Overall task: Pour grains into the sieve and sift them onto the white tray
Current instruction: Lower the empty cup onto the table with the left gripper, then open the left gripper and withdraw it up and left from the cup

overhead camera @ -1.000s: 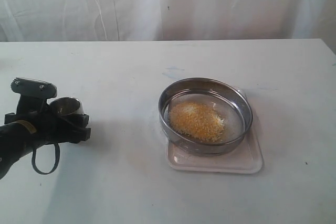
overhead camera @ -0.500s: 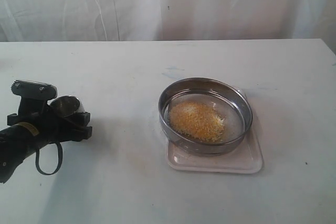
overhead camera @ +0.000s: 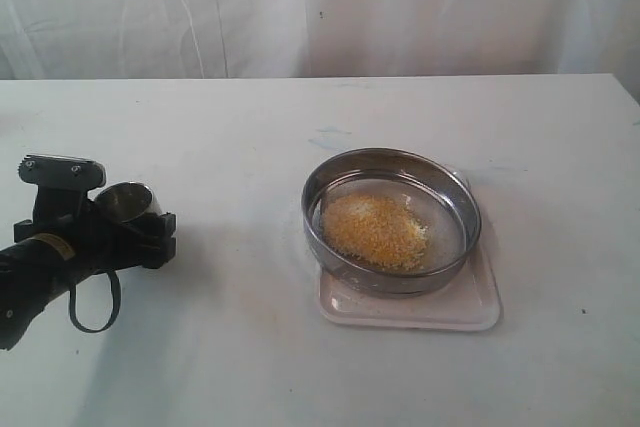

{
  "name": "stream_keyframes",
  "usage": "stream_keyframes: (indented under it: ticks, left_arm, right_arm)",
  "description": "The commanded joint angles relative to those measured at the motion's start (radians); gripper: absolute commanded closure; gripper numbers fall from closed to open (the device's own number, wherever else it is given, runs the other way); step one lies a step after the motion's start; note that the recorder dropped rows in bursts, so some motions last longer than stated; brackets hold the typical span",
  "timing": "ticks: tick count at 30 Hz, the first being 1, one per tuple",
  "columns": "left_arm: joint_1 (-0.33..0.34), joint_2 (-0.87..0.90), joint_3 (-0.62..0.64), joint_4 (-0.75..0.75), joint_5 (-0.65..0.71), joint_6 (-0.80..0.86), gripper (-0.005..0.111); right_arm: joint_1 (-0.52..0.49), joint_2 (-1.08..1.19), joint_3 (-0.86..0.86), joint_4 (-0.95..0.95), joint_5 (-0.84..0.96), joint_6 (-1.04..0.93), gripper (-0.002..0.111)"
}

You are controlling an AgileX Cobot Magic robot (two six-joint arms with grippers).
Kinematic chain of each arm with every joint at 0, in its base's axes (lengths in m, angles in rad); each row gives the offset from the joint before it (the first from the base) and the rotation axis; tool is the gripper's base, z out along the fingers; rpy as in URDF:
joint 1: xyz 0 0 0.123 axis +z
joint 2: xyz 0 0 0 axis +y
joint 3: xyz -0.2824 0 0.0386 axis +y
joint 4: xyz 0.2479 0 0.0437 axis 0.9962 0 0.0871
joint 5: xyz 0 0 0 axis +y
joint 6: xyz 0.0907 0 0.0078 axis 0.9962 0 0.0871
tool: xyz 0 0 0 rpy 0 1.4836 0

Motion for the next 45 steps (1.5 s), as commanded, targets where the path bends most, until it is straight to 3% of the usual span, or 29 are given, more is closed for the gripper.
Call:
stream_keyframes:
  ticks: [1, 7, 13, 24, 36, 40, 43, 45]
  left_arm:
    - [0.002, -0.002, 0.008, -0.004, 0.009, -0.004, 0.014]
    - [0.002, -0.004, 0.010, -0.006, 0.017, -0.007, 0.014]
    - [0.002, -0.010, 0.082, -0.046, -0.116, -0.014, 0.014]
    - [0.002, -0.053, 0.098, -0.009, -0.125, -0.013, 0.014]
    - [0.002, -0.203, 0.296, -0.014, -0.246, -0.018, 0.014]
    - [0.002, -0.297, 0.349, 0.026, -0.247, -0.094, 0.014]
    - [0.002, -0.369, 0.370, 0.106, -0.247, -0.171, 0.024]
    - [0.002, -0.423, 0.377, 0.206, -0.247, -0.202, 0.043]
  right_arm:
    - [0.004, -0.006, 0.005, 0.001, -0.013, 0.000, 0.108]
    - [0.004, -0.006, 0.005, 0.001, -0.013, 0.000, 0.108]
    - [0.004, -0.006, 0.005, 0.001, -0.013, 0.000, 0.108]
    - [0.004, -0.006, 0.005, 0.001, -0.013, 0.000, 0.108]
    - [0.004, -0.006, 0.005, 0.001, -0.013, 0.000, 0.108]
    - [0.004, -0.006, 0.005, 0.001, -0.013, 0.000, 0.108]
    - [0.004, -0.006, 0.005, 0.001, -0.013, 0.000, 0.108]
    - [0.004, -0.006, 0.005, 0.001, -0.013, 0.000, 0.108]
